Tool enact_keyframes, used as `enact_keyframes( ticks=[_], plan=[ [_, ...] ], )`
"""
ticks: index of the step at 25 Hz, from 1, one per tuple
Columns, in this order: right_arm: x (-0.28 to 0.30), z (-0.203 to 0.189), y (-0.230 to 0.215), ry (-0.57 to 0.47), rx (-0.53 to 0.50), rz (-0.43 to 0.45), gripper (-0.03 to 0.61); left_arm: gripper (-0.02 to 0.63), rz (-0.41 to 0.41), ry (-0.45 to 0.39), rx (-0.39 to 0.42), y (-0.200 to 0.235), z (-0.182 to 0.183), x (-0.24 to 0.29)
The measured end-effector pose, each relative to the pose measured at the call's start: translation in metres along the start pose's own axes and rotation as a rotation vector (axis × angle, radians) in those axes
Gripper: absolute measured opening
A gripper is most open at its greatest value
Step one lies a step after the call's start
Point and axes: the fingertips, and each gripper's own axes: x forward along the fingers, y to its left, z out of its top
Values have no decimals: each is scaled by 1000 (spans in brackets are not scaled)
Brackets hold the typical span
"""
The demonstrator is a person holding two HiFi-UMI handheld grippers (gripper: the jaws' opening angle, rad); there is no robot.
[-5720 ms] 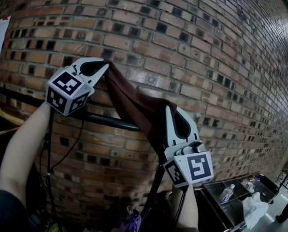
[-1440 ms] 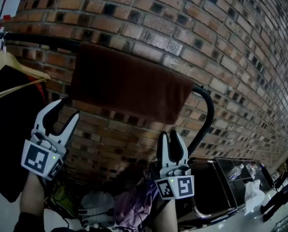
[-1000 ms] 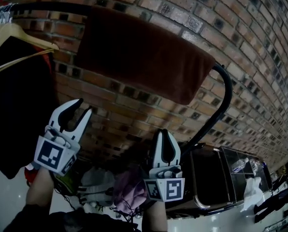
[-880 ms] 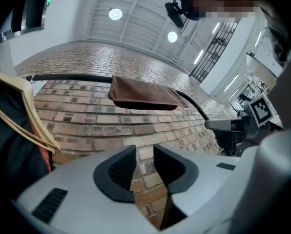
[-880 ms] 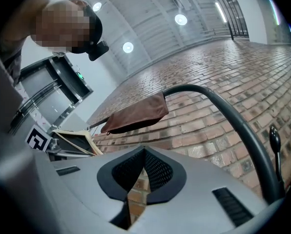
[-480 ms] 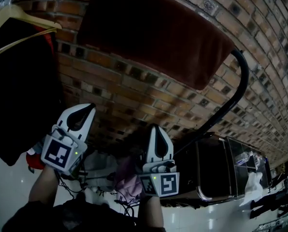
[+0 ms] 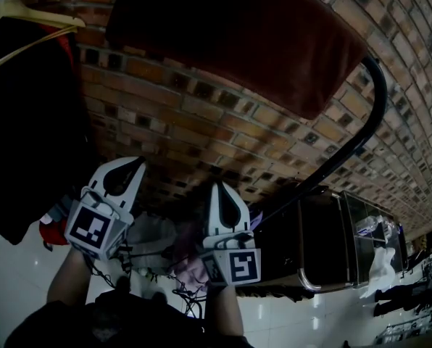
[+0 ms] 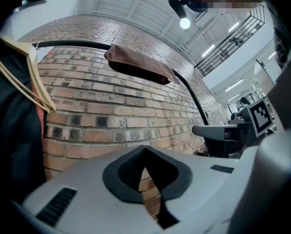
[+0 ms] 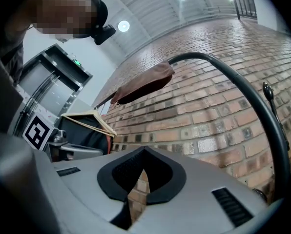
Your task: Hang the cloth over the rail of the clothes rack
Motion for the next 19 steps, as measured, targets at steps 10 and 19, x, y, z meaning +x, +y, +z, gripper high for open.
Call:
enact_keyframes(
  ticks=[10, 19],
  plan=[
    [4, -14, -3, 75, 12, 3, 6, 14, -13, 14, -15, -1, -7, 10],
    [4, 1, -10, 47, -5, 1, 6, 14, -19, -16, -4, -3, 9, 12]
  ],
)
